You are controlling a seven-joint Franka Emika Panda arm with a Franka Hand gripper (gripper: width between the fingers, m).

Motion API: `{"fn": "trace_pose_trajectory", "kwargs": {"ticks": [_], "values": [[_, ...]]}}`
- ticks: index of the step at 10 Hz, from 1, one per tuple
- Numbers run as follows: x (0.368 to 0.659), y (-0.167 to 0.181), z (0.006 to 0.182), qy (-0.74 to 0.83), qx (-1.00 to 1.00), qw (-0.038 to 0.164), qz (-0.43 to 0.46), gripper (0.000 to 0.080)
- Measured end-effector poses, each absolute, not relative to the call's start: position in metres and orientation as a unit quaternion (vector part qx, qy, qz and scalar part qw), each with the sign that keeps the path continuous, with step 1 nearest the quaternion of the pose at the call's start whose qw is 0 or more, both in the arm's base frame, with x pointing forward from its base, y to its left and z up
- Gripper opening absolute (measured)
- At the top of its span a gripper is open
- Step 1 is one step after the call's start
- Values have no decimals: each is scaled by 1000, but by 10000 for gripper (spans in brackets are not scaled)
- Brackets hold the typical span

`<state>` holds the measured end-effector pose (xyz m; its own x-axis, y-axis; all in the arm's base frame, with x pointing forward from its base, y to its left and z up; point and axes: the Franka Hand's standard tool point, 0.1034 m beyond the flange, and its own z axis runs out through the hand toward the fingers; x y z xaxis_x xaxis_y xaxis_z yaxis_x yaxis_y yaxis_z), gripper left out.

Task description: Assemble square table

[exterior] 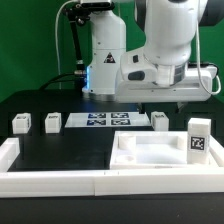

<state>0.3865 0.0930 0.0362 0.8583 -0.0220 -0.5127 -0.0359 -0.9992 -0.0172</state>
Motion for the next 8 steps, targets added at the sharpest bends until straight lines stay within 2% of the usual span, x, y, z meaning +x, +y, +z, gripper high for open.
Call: {"fn": "trace_pose_trajectory", "kwargs": {"ticks": [2,4,8], "values": [[390,95,34,15,-949,13,315,649],[379,95,36,16,-925,13,378,649],[371,88,23,26,-865,7,500,649]]}}
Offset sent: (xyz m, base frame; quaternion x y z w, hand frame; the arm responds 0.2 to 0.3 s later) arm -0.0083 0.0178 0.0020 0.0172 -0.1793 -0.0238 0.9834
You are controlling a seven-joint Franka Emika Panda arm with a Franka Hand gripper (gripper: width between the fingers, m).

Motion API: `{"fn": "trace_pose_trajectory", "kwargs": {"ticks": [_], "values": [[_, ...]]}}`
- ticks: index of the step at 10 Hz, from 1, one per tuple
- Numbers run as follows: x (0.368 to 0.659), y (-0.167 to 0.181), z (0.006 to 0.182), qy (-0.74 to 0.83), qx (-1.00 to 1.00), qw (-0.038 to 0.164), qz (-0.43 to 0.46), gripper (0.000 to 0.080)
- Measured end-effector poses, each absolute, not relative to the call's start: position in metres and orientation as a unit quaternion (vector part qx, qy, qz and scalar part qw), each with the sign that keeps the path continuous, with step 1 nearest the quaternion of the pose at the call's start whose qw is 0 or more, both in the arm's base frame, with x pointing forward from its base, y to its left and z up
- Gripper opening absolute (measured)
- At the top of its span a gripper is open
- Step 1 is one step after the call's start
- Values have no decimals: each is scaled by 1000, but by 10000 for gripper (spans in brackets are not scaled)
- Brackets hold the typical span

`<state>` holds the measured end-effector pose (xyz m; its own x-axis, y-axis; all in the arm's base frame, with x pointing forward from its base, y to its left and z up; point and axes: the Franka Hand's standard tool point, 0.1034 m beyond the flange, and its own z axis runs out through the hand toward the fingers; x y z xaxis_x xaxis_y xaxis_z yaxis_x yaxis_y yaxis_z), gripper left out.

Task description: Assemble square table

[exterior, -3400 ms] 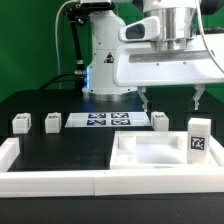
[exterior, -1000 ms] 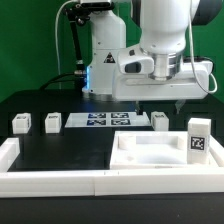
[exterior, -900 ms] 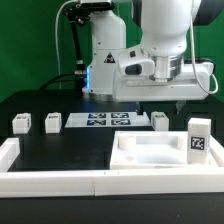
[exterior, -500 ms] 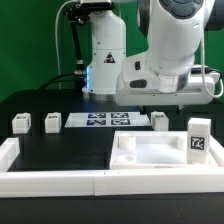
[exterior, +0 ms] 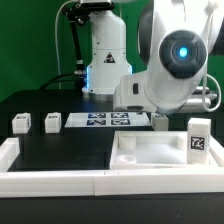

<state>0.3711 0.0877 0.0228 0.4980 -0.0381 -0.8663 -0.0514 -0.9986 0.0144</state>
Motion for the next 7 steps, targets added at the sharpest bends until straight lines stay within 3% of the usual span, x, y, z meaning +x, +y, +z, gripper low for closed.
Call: {"fn": "trace_pose_trajectory", "kwargs": {"ticks": [7], "values": [[370,101,13,15,-885,8,465,649]]}}
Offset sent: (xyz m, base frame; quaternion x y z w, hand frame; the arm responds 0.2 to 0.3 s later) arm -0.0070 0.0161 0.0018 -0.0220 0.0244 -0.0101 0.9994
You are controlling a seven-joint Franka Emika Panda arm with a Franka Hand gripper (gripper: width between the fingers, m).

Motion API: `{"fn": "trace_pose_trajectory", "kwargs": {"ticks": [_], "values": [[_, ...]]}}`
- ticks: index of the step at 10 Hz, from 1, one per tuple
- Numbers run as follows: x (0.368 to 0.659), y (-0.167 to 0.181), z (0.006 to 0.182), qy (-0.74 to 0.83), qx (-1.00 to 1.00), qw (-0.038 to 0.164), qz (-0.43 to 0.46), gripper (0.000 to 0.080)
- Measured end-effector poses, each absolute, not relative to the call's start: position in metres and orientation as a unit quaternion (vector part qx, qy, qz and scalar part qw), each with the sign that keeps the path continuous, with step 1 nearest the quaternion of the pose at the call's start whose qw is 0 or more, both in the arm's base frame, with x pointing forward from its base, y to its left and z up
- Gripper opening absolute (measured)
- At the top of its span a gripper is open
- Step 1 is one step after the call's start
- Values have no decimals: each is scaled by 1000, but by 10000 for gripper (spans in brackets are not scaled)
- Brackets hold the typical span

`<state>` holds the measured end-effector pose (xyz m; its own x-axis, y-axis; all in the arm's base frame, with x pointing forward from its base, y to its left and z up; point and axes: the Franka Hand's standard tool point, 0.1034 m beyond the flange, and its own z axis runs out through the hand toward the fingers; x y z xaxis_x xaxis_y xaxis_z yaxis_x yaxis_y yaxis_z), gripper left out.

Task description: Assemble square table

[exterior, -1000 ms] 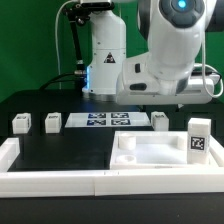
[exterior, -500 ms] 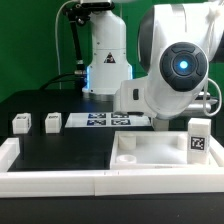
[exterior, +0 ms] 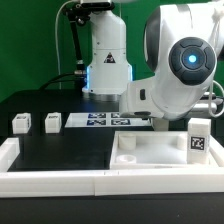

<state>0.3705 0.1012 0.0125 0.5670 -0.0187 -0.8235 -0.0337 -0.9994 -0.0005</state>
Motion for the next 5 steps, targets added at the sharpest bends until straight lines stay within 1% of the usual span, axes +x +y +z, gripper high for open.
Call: {"fn": "trace_pose_trajectory", "kwargs": {"ticks": [2,3,4,5], "values": [[370,100,10,17,-887,8,461,649],[370,100,10,24,-887,4,460,561],[370,101,11,31,-887,-1,460,426],[370,101,10,33,-887,-1,460,426]]}}
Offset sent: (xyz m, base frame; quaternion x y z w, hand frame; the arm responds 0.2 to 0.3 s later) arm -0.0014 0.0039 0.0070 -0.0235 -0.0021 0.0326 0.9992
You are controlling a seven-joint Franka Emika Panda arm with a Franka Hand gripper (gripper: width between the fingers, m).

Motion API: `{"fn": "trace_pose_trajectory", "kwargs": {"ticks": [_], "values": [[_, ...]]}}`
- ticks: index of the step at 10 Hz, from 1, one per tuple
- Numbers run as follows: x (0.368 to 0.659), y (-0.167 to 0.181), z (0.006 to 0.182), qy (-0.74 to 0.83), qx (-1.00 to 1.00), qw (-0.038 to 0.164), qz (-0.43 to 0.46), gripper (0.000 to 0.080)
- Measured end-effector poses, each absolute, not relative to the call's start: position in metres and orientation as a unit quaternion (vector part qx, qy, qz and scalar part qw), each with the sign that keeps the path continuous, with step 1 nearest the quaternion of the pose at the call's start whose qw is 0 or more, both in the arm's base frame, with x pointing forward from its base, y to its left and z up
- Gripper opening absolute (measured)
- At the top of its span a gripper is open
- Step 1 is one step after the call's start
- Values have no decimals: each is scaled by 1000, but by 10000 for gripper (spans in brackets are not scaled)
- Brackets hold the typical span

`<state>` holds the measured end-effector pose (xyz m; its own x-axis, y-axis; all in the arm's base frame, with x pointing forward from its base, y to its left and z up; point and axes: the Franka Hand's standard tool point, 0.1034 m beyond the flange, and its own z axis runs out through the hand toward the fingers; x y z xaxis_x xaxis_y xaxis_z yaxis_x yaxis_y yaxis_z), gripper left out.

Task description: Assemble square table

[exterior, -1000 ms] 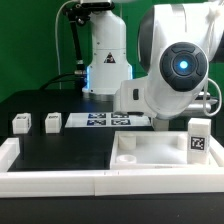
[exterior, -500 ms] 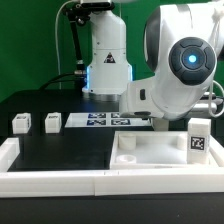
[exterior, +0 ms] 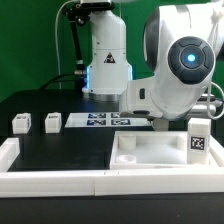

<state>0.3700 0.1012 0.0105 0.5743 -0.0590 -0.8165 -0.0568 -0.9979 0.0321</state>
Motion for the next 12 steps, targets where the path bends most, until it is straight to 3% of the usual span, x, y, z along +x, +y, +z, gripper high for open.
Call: {"fn": "trace_pose_trajectory", "kwargs": {"ticks": [1,6,11,12], "values": [[370,100,11,-33,887,1,-460,287],[371,97,12,-36,886,-2,-462,288],[395,64,78,-70,869,-23,-489,290],[402,61,78,-80,875,-21,-477,290]]}}
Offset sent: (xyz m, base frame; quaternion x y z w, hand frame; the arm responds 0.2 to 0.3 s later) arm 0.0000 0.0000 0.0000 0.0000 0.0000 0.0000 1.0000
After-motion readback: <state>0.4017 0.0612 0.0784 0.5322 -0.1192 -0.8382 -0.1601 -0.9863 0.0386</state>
